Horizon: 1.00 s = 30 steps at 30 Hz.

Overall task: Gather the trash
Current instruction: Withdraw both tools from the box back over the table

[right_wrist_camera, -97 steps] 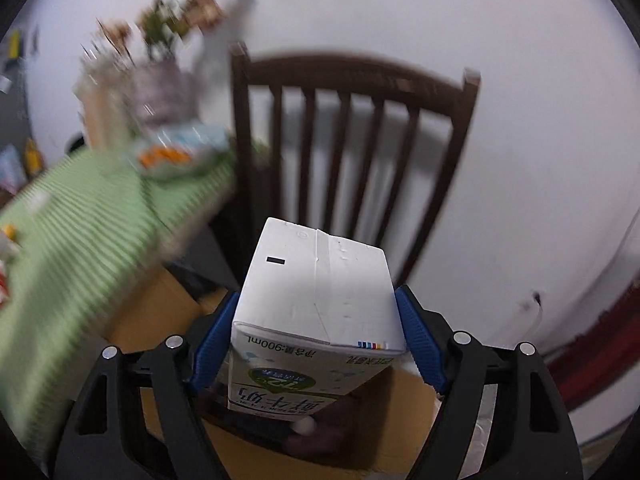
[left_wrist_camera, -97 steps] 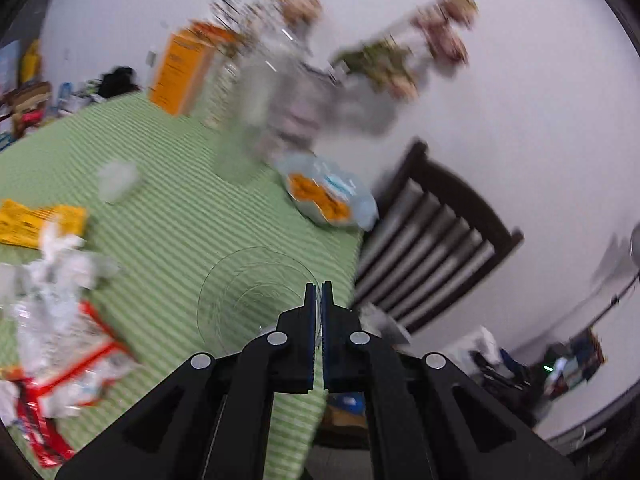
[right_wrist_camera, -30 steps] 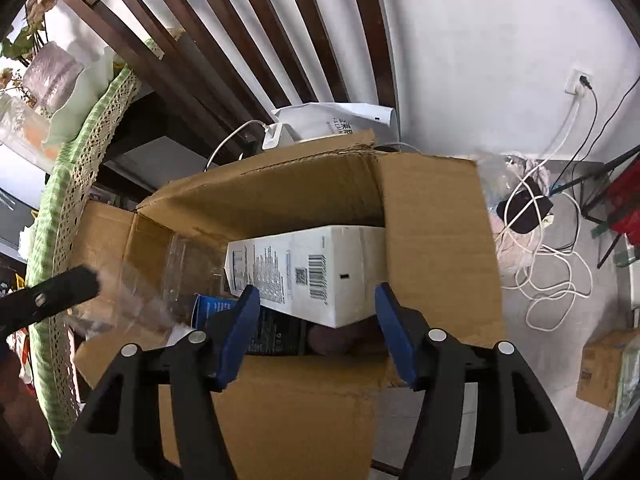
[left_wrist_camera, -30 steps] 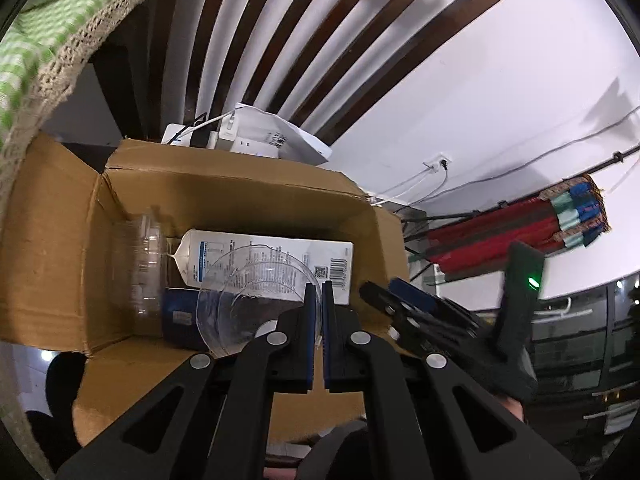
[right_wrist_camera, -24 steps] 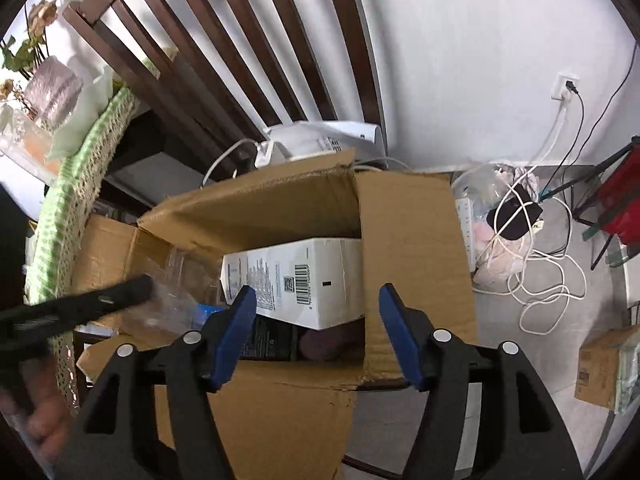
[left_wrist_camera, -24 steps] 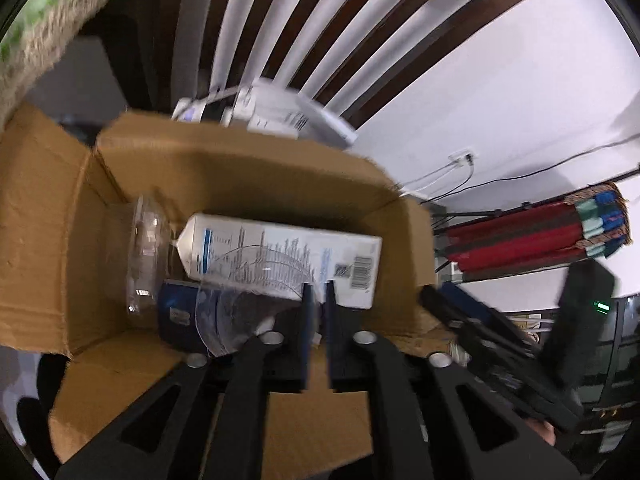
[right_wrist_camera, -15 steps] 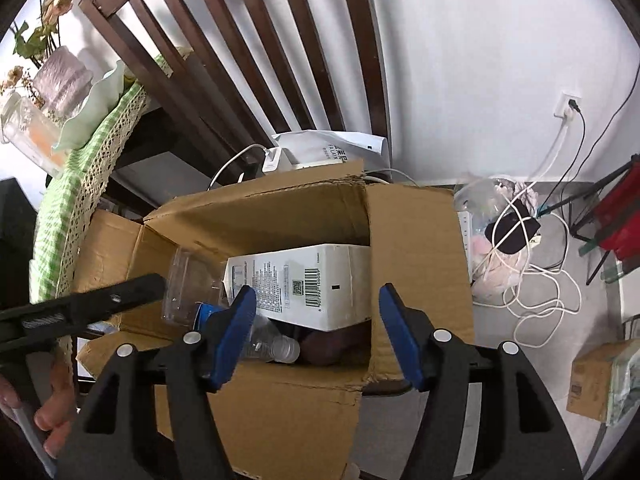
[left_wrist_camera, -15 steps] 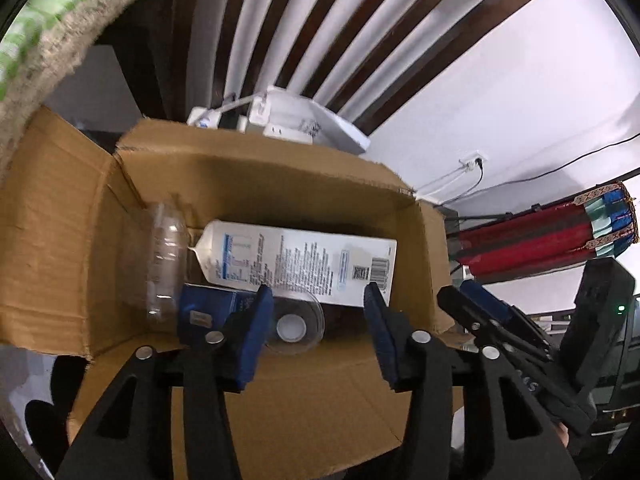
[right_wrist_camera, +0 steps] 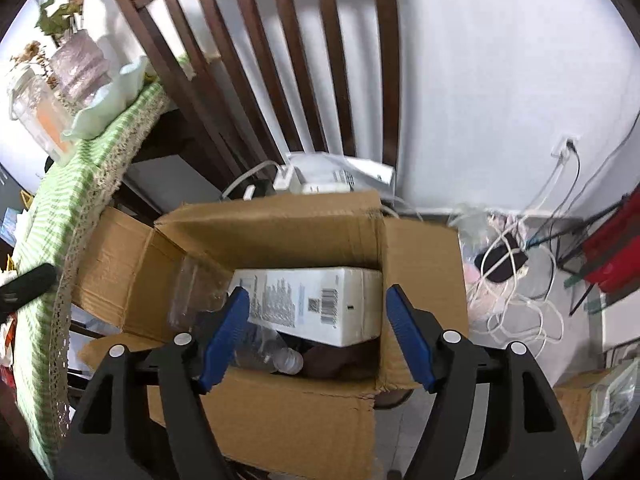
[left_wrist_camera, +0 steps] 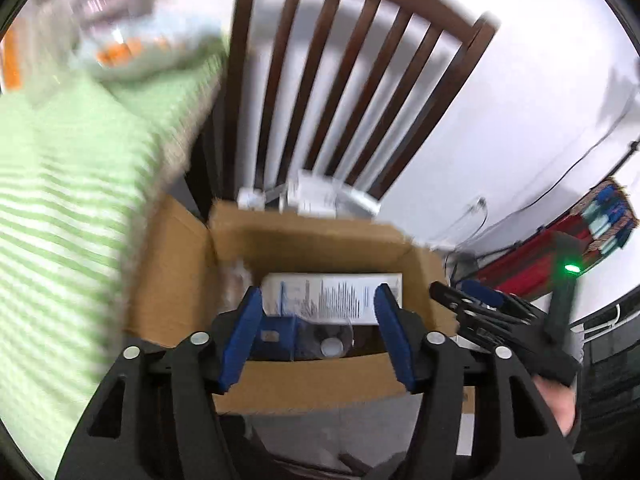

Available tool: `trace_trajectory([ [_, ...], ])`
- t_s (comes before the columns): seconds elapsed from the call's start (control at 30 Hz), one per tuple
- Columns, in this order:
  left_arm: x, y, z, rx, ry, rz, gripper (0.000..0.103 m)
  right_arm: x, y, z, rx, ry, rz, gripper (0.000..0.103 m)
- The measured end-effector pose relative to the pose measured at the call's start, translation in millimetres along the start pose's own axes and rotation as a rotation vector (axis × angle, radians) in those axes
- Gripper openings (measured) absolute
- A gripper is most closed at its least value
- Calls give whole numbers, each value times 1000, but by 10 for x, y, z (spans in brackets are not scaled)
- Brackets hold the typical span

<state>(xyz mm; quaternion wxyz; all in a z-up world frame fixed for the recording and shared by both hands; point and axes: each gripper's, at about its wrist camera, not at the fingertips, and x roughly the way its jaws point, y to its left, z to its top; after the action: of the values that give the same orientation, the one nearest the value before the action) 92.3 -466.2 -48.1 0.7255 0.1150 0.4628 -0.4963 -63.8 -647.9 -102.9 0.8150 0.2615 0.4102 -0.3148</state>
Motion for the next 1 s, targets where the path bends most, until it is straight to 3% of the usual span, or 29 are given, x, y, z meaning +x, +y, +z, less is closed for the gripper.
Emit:
trace_trajectory([
  [0.1, -553, 199, -29, -23, -141, 50, 66, -75, 146, 66, -34, -27, -1, 69],
  [0.17, -802, 349, -46, -66, -188, 81, 67, -123, 308, 130, -67, -48, 15, 69],
  [0.47, -1536, 823, -279, -129, -322, 277, 71, -299, 1097, 248, -212, -138, 123, 70],
  [0.6, -1841, 1145, -483, -184, -359, 367, 75, -329, 1460, 239, -286, -161, 167, 72],
  [0.73, -2189, 1628, -810, -313, -377, 503, 77, -351, 1822, 197, -381, -185, 206, 75],
  [1.0, -2646, 2473, -1448, -543, -360, 649, 77, -249, 2347, 78, -461, -167, 270, 75],
])
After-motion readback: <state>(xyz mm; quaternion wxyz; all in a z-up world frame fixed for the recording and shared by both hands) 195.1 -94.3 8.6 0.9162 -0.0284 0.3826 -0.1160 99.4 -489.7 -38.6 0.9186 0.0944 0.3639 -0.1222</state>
